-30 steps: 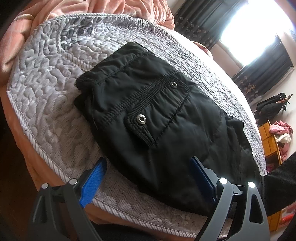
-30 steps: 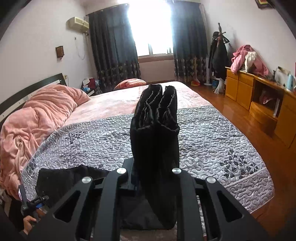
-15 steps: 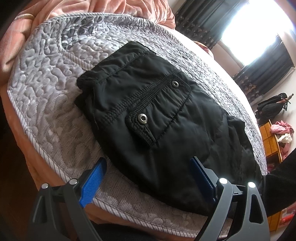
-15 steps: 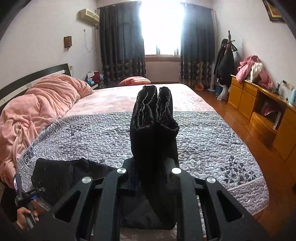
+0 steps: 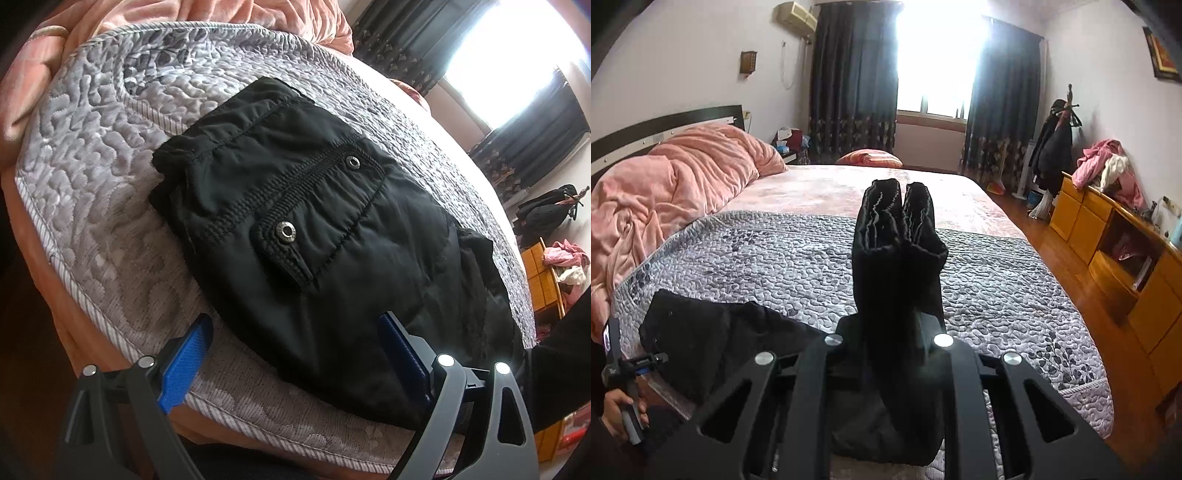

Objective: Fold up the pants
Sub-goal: 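Swing the held leg hems over onto the folded pants with the right tool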

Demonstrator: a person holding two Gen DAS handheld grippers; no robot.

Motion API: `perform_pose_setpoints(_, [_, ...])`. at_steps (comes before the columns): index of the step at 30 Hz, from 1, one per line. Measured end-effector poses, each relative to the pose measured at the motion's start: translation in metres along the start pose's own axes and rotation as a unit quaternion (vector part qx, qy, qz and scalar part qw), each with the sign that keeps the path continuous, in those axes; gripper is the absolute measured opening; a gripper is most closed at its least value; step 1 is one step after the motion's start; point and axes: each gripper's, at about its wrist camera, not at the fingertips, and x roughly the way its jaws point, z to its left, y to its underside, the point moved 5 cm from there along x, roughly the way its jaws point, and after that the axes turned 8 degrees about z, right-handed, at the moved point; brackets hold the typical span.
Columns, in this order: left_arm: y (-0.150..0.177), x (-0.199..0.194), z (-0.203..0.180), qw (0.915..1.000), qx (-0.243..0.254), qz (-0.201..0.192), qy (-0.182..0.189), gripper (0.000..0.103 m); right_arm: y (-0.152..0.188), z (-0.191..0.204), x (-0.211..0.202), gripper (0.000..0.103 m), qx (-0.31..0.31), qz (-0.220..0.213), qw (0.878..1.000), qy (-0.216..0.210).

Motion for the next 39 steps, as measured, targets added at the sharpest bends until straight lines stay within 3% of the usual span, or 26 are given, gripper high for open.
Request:
perform_pose_setpoints(14, [0.000, 0.001, 0.004, 0.9999, -0.005, 0.004, 0.008, 0.091, 0.002, 0.036, 0.018, 0.014, -0.056, 0.015, 0.998, 0.006])
perform_pose_setpoints(23, [0.001, 0.000, 0.006, 0.9999, -0.009, 0.004, 0.012, 0.091, 0.024, 0.078, 0.054, 0.014, -0.138, 0.050, 0.989, 0.032])
perform_pose_setpoints(27, [0.002, 0.000, 0.007, 0.9998, -0.011, 0.005, 0.016, 0.091, 0.044, 0.109, 0.074, 0.014, -0.210, 0.063, 0.973, 0.065])
perform_pose_setpoints(36, [0.002, -0.003, 0.011, 0.9996, -0.017, 0.003, 0.024, 0.091, 0.096, 0.174, 0.109, 0.014, -0.351, 0.080, 0.926, 0.112])
perform_pose_setpoints(39, [0.003, -0.003, 0.012, 0.9995, -0.019, 0.003, 0.026, 0.091, 0.114, 0.188, 0.117, 0.014, -0.395, 0.077, 0.905, 0.138])
